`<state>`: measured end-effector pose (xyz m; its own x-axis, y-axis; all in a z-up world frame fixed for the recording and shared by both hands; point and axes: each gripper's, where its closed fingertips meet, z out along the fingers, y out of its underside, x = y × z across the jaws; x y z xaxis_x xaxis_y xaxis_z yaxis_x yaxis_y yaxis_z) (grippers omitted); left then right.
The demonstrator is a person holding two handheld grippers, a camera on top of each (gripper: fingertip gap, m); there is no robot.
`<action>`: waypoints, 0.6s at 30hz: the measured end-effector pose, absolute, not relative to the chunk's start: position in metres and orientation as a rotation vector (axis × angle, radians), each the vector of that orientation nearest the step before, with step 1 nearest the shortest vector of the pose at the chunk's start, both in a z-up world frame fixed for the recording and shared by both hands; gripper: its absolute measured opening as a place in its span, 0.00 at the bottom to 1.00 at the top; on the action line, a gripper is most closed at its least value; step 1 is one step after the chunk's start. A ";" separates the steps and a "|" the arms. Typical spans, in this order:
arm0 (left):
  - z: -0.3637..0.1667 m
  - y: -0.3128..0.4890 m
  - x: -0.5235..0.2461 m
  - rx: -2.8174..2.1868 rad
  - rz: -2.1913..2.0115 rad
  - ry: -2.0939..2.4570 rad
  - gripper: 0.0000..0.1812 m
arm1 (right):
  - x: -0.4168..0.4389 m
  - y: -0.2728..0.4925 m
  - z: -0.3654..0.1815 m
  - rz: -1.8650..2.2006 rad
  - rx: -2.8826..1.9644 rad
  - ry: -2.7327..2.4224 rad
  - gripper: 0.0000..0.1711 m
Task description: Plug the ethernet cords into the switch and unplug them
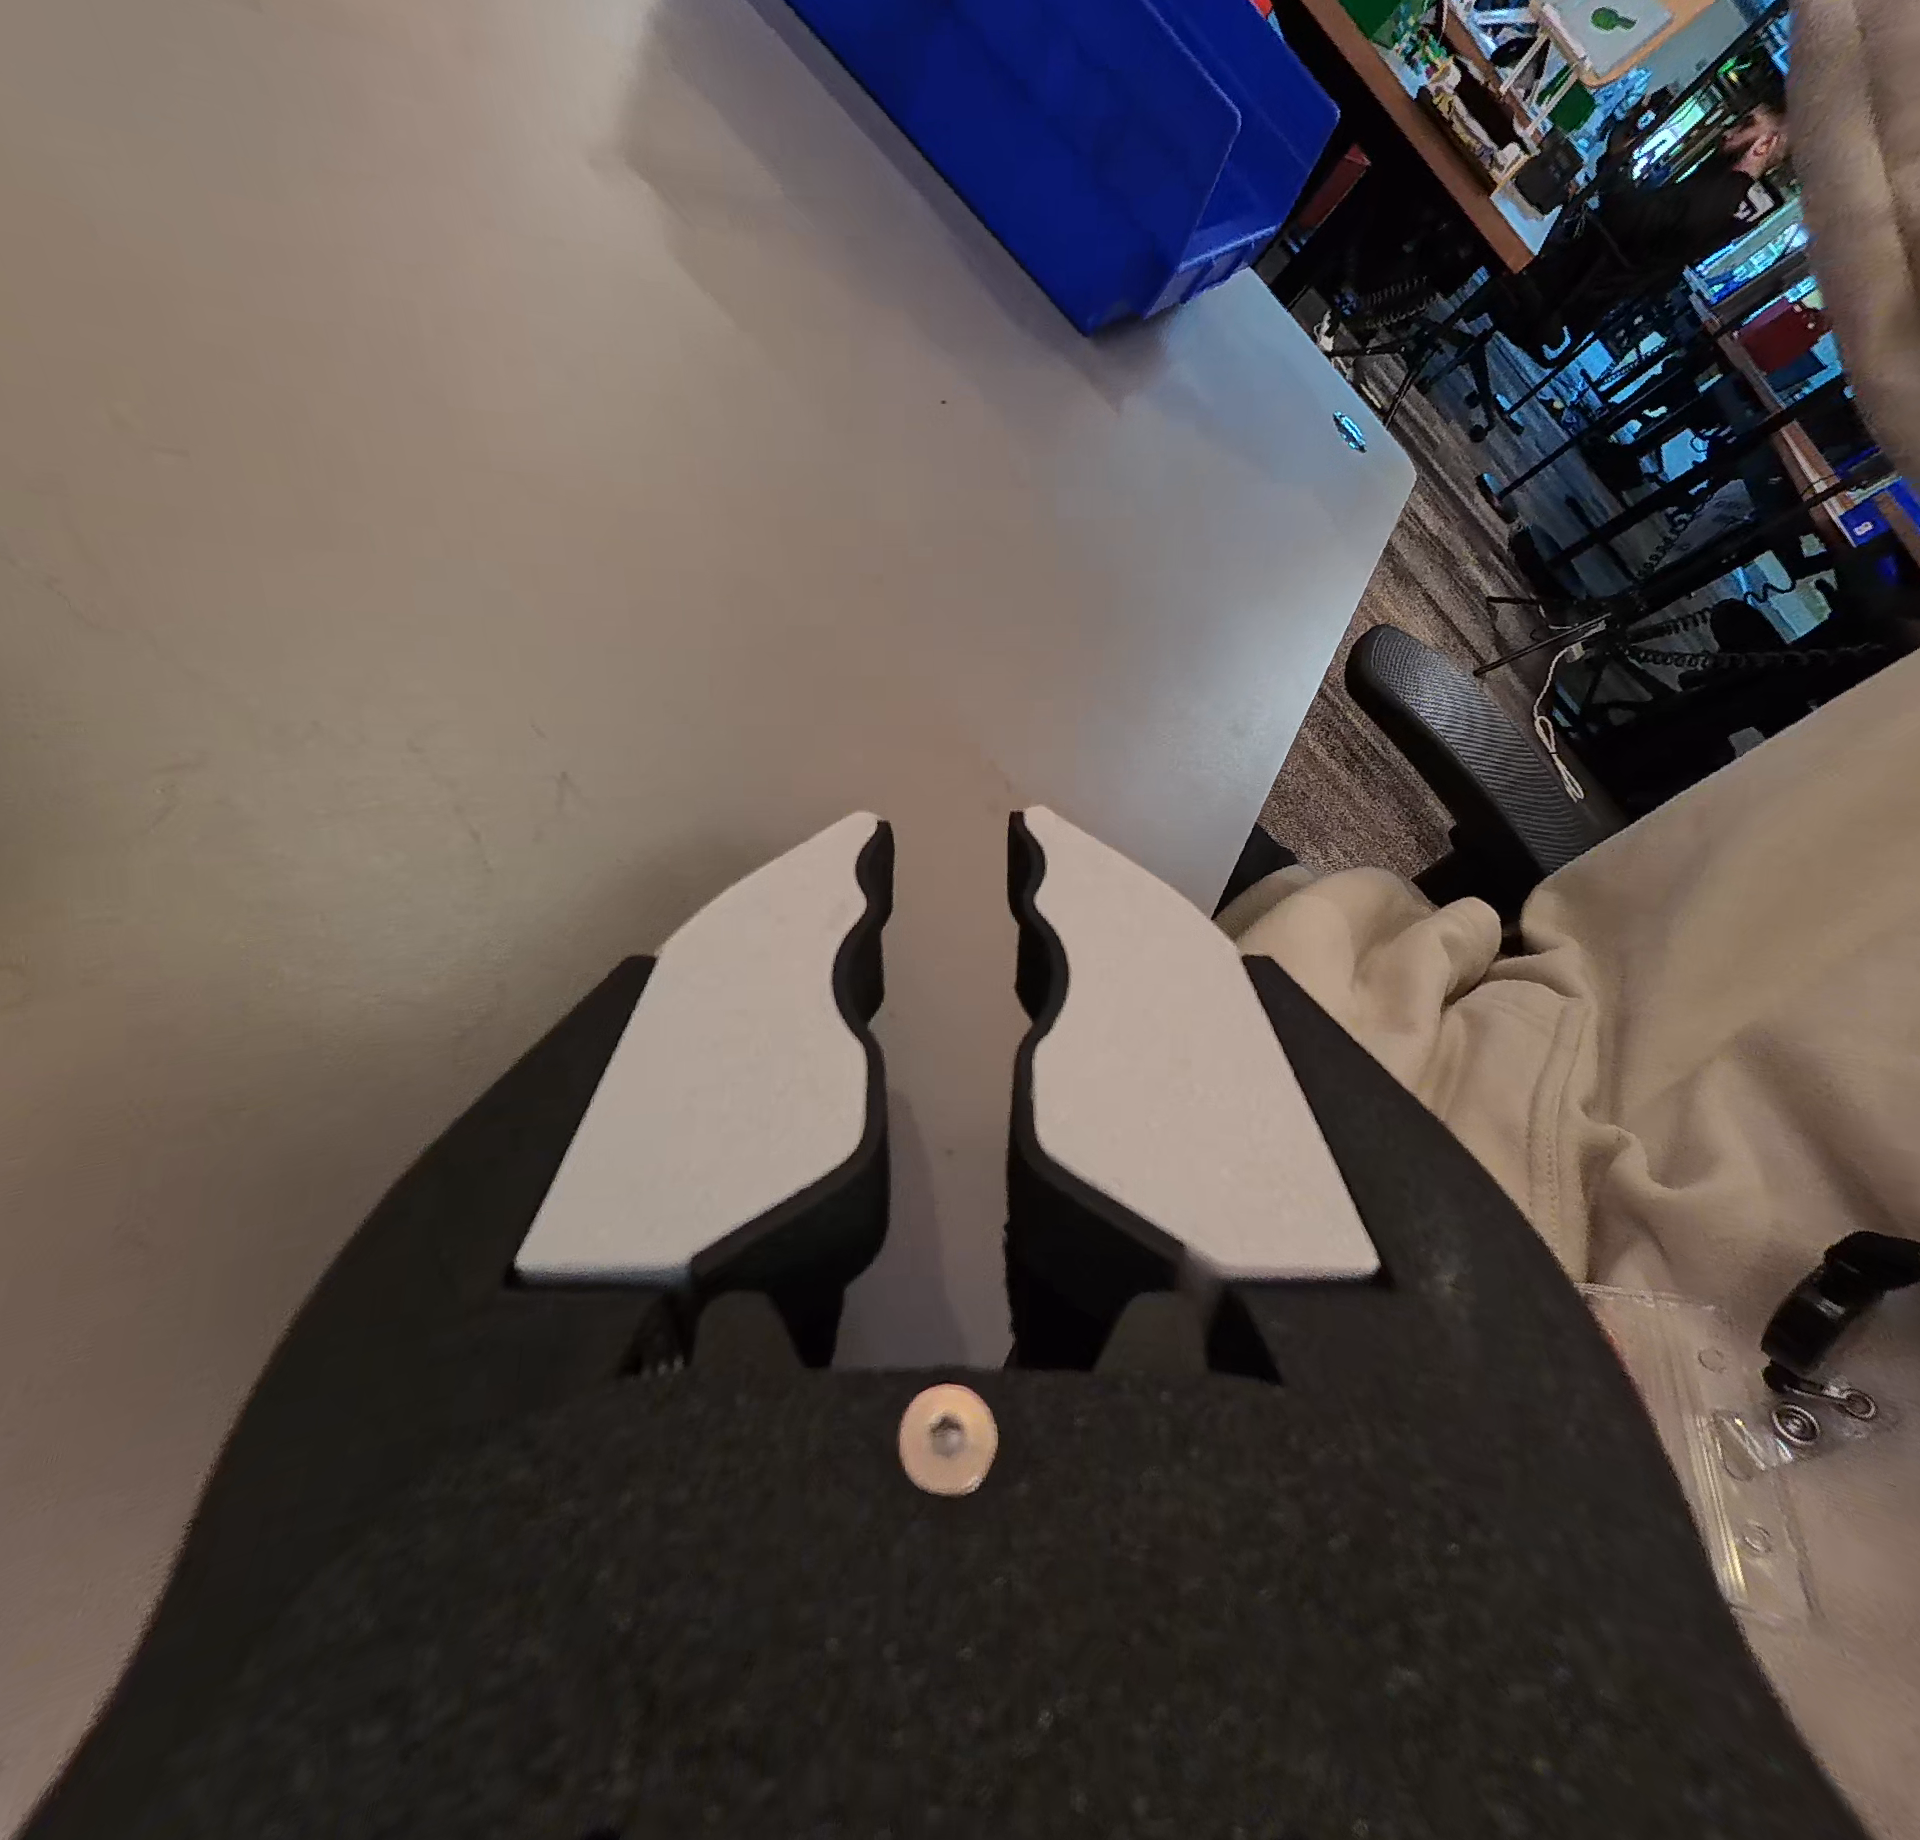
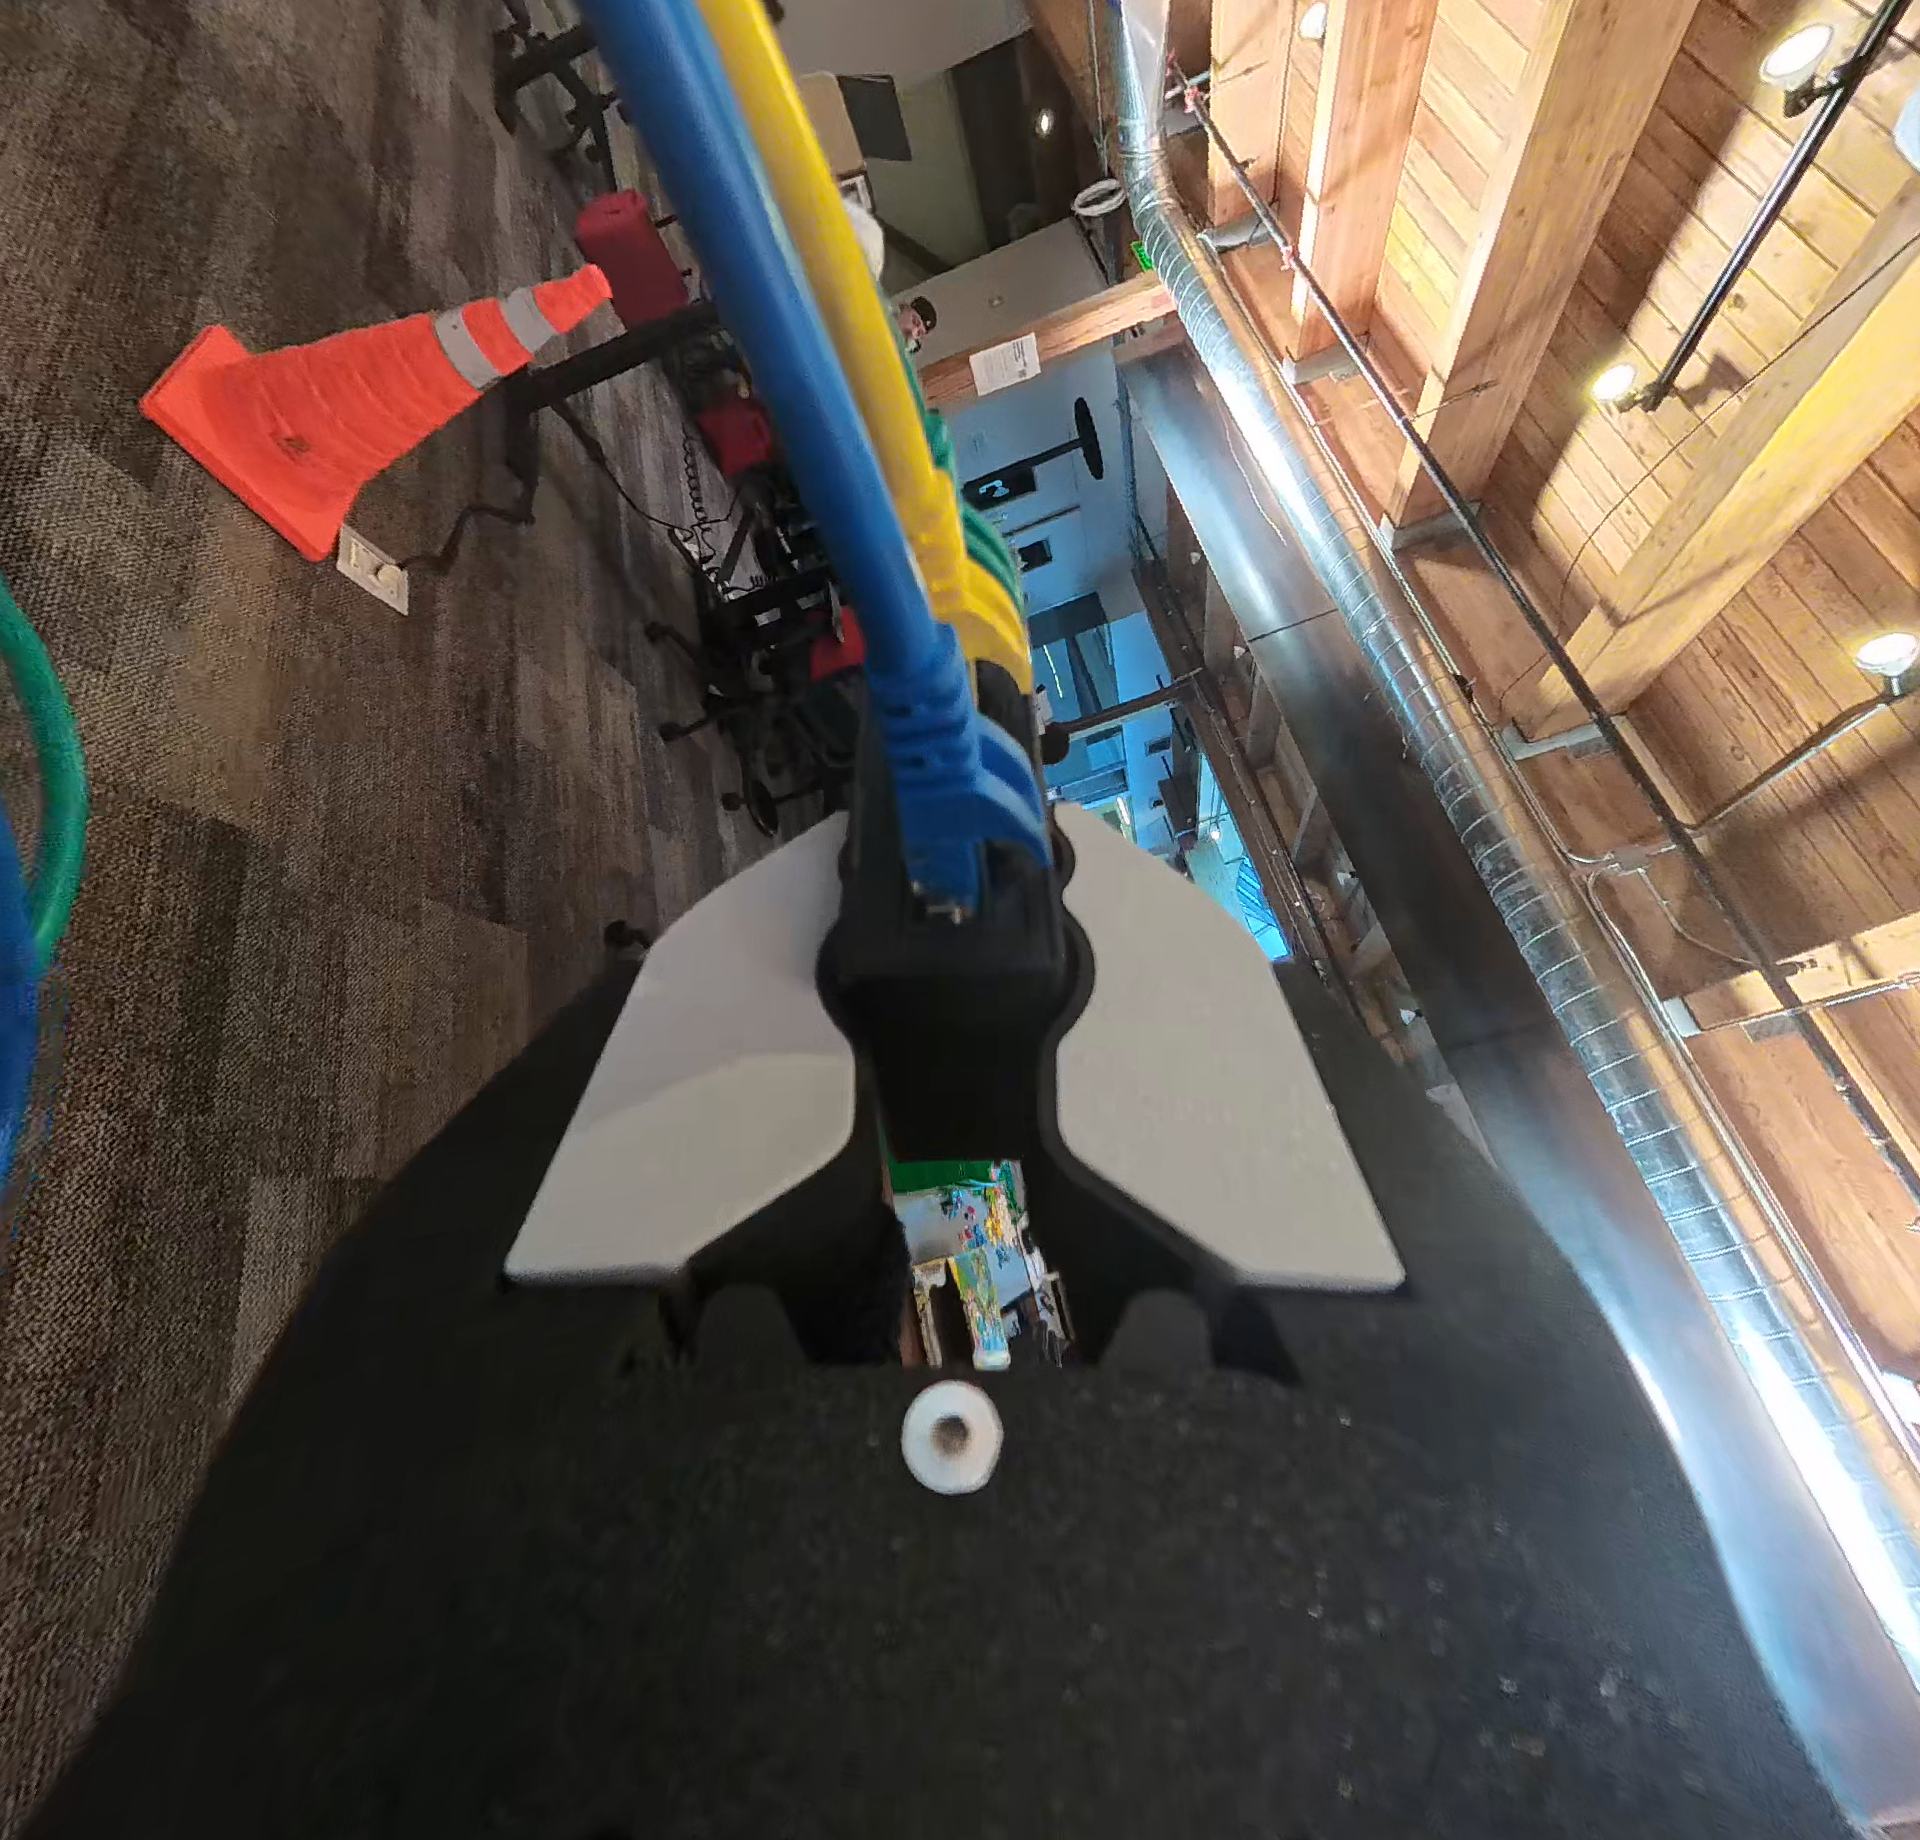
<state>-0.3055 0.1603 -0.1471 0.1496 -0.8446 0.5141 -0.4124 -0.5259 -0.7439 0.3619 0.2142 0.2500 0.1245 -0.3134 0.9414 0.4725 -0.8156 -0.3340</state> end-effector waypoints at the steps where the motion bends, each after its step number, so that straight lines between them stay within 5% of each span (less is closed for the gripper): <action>1: -0.147 0.160 -0.305 -2.004 -1.350 1.200 0.11 | 0.363 0.217 0.242 -1.753 -1.840 -0.158 0.18; 18: -0.150 0.157 -0.305 -2.019 -1.371 1.211 0.11 | 0.326 0.243 0.016 -1.947 -2.193 -0.665 0.17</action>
<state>-0.3048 0.1569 -0.1500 0.1375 -0.8344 0.5337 -0.4265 -0.5362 -0.7284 0.3261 0.2432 0.0158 0.0679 0.2339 0.9699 0.4082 -0.8936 0.1869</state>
